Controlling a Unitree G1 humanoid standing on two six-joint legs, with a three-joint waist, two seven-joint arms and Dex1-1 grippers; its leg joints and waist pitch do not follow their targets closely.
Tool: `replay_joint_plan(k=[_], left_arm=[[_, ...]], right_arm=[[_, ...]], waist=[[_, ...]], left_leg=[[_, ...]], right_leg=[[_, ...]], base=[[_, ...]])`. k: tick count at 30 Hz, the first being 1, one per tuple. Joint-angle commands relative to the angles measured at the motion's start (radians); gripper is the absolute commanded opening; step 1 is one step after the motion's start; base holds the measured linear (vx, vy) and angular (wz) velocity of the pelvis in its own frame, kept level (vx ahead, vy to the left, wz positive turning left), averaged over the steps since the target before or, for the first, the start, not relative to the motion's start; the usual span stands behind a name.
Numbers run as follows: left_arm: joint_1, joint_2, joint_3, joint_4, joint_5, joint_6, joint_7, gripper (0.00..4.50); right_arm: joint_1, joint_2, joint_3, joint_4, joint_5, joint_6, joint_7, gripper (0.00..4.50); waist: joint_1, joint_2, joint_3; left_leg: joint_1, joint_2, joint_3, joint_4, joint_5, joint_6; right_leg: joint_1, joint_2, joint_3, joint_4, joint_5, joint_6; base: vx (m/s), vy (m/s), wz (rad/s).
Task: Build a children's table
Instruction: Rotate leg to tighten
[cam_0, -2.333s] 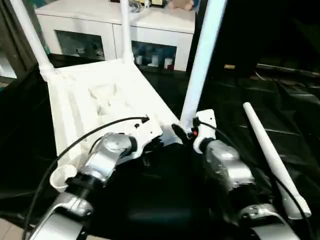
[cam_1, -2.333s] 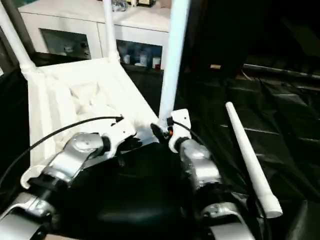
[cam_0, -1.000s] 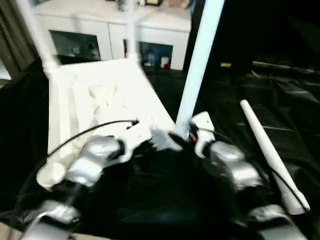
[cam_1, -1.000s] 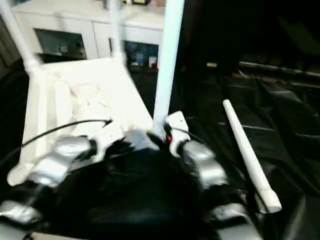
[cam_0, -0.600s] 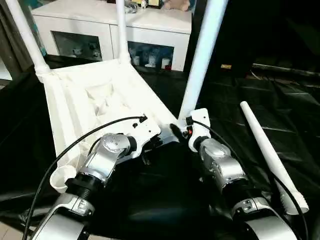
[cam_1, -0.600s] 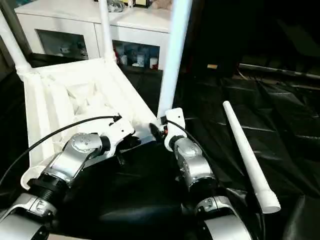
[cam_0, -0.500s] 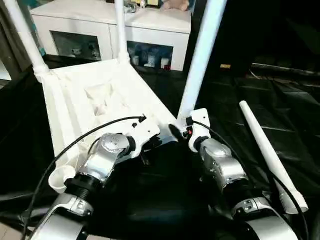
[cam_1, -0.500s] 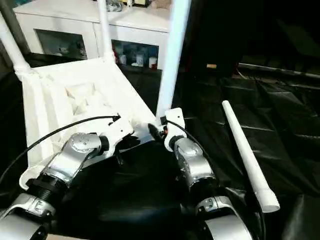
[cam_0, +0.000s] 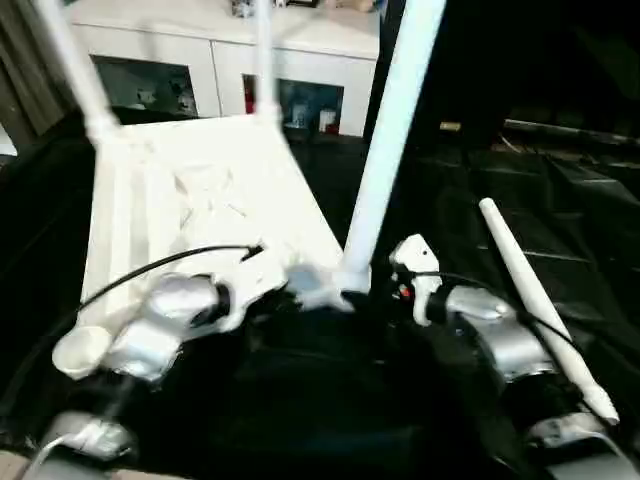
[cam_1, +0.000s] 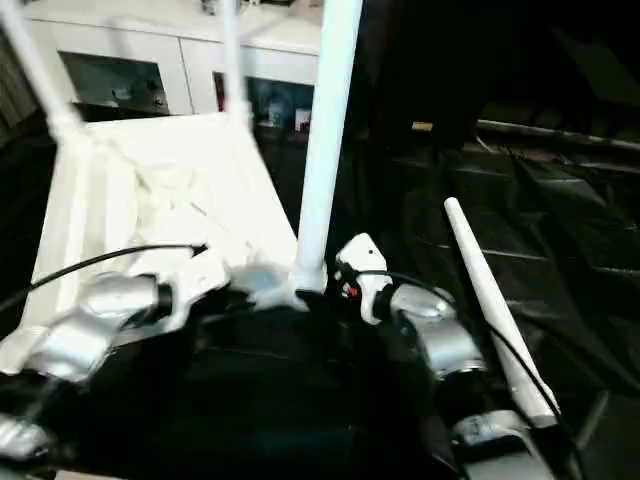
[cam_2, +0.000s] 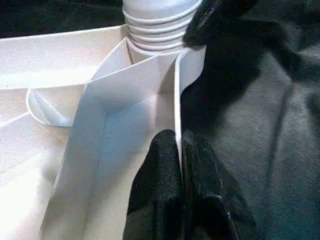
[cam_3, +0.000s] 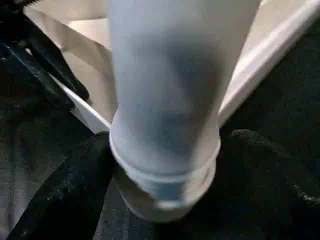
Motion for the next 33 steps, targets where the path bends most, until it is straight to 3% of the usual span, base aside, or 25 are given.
replay_joint_plan(k=[1,8,18,23,25,27,28,31,33], left_arm=[[0.041,-0.017,-0.027,-0.006,-0.062,-0.002,-0.055,0.0],[0.048,-0.01,-0.029,-0.016,-0.063,-0.002,-0.067,0.0],[0.059,-0.004,-0.027,-0.03,-0.062,0.008,-0.076,0.0],[0.033,-0.034,-0.019,0.017,-0.028,0.031,0.009,0.0],[0.023,-0.047,-0.017,0.035,-0.013,0.043,0.044,0.0],[-0.021,-0.1,-0.002,0.101,0.016,0.074,0.157,0.0],[-0.054,-0.141,0.003,0.144,0.036,0.092,0.234,0.0],[-0.099,-0.199,0.006,0.194,0.055,0.123,0.325,0.0],[-0.132,-0.245,0.006,0.223,0.063,0.148,0.38,0.0]], right_arm=[[0.002,-0.025,-0.011,-0.036,0.015,-0.02,0.009,3.89],[0.023,-0.021,0.009,-0.064,0.015,-0.023,0.057,3.89],[0.034,-0.013,0.005,-0.061,0.022,-0.027,0.075,2.91],[0.039,0.023,-0.022,-0.02,0.013,0.005,-0.028,2.8],[0.037,0.035,-0.031,-0.004,0.007,0.012,-0.071,2.77],[0.026,0.077,-0.055,0.052,-0.03,0.024,-0.234,2.77],[0.017,0.112,-0.07,0.084,-0.049,0.03,-0.344,2.77],[-0.003,0.174,-0.099,0.121,-0.056,0.076,-0.502,2.76],[-0.023,0.218,-0.111,0.145,-0.062,0.101,-0.601,2.76]], waist=[[0.003,-0.009,-0.044],[0.007,-0.01,-0.044],[0.011,-0.009,-0.046],[0.01,-0.01,-0.046],[0.008,-0.012,-0.041],[0.005,-0.008,-0.035],[0.003,-0.011,-0.033],[0.001,-0.006,-0.036],[0.0,-0.004,-0.035]], left_leg=[[0.017,0.068,-0.029,-0.054,-0.167,0.069],[0.019,0.068,-0.029,-0.054,-0.169,0.067],[0.02,0.068,-0.029,-0.053,-0.159,0.065],[0.018,0.067,-0.029,-0.052,-0.152,0.068],[0.021,0.067,-0.03,-0.057,-0.18,0.053],[0.028,0.068,-0.031,-0.063,-0.245,0.017],[0.03,0.068,-0.035,-0.067,-0.286,-0.013],[0.033,0.07,-0.042,-0.071,-0.312,-0.04],[0.036,0.068,-0.04,-0.071,-0.33,-0.039]], right_leg=[[0.025,-0.083,0.054,-0.076,-0.046,-0.216],[0.025,-0.083,0.054,-0.076,-0.052,-0.212],[0.027,-0.082,0.053,-0.073,-0.035,-0.214],[0.028,-0.082,0.054,-0.072,-0.029,-0.215],[0.024,-0.083,0.053,-0.079,-0.08,-0.212],[0.018,-0.087,0.056,-0.092,-0.206,-0.194],[0.016,-0.092,0.058,-0.102,-0.304,-0.167],[0.014,-0.097,0.059,-0.106,-0.364,-0.147],[0.006,-0.095,0.061,-0.11,-0.361,-0.138]], base=[[0.0,0.0,0.0],[0.0,0.0,0.0],[0.0,0.0,0.0],[0.0,0.0,0.0],[0.0,0.0,0.0],[0.0,0.0,0.0],[0.0,0.0,0.0],[0.0,0.0,0.0],[0.0,0.0,0.0]])
